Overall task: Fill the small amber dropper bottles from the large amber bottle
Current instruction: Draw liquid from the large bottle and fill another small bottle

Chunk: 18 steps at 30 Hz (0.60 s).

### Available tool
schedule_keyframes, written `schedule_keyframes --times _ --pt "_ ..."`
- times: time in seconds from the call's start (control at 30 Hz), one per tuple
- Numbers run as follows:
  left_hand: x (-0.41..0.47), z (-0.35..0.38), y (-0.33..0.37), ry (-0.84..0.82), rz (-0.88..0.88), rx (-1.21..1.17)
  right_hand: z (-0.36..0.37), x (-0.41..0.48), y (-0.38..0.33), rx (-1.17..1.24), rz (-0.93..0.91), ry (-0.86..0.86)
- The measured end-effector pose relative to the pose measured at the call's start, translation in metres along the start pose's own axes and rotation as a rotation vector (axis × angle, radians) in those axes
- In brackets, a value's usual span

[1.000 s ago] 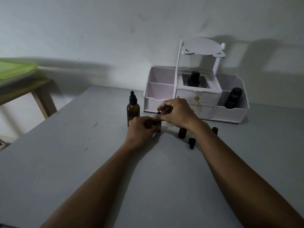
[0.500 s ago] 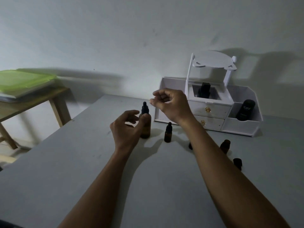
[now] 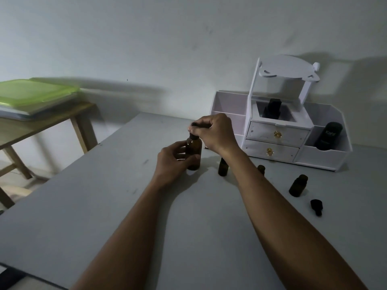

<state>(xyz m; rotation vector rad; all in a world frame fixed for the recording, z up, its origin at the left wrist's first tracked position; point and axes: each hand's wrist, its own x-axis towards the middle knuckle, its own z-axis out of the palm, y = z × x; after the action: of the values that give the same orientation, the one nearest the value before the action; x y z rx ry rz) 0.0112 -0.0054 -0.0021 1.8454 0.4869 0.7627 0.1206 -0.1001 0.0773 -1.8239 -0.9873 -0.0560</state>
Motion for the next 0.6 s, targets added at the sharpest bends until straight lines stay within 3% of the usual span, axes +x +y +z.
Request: schedule_keyframes --times 0.23,0.6 --pt "0.002 0.0 -0.004 0.003 0.009 0.0 0.007 0.002 -0.005 0.008 0.01 0.102" --pt "0.001 0.002 -0.003 0.011 -0.041 -0.031 -0.021 0.014 -0.033 0.08 -0.063 0.058"
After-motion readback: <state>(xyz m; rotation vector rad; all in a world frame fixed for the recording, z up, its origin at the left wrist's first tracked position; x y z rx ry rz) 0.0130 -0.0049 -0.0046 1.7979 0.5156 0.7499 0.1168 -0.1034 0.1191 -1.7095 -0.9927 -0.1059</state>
